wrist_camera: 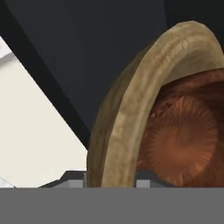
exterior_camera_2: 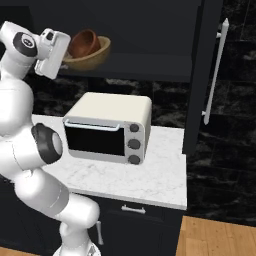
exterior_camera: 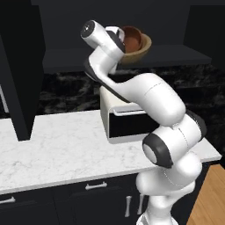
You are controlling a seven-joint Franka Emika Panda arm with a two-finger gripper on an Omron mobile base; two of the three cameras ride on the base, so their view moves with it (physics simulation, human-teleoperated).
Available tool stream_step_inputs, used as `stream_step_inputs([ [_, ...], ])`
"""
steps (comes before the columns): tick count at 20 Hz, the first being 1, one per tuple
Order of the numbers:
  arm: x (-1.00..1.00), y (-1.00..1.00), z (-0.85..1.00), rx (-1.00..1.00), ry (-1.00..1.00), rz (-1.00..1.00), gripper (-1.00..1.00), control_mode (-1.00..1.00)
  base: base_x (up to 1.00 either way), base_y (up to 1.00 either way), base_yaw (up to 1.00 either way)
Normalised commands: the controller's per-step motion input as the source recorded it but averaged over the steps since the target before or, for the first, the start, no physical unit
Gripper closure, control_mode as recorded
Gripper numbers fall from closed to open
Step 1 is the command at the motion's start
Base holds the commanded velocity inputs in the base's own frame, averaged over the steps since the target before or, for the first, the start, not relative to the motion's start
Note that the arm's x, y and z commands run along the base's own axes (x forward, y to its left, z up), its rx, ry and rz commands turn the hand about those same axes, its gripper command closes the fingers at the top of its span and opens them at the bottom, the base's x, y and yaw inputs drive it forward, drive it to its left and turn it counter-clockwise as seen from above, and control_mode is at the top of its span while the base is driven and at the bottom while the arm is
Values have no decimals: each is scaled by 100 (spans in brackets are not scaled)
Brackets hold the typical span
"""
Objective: Pick up the bowls on the counter and stack them on top of one another in the open cabinet. Place the smaller bowl on top of the larger bowl.
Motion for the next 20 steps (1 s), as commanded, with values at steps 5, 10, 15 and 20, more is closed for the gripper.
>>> stream_step_inputs([
  [5,79,-2,0,2,3,0,-100,-100,0,0,0],
  [10,1,-1,-1,0,0,0,-100,-100,0,0,0],
  [15,-50,0,0,0,-17,0,-100,-100,0,0,0],
  [20,-98,0,-29,0,-37,0,-100,-100,0,0,0],
])
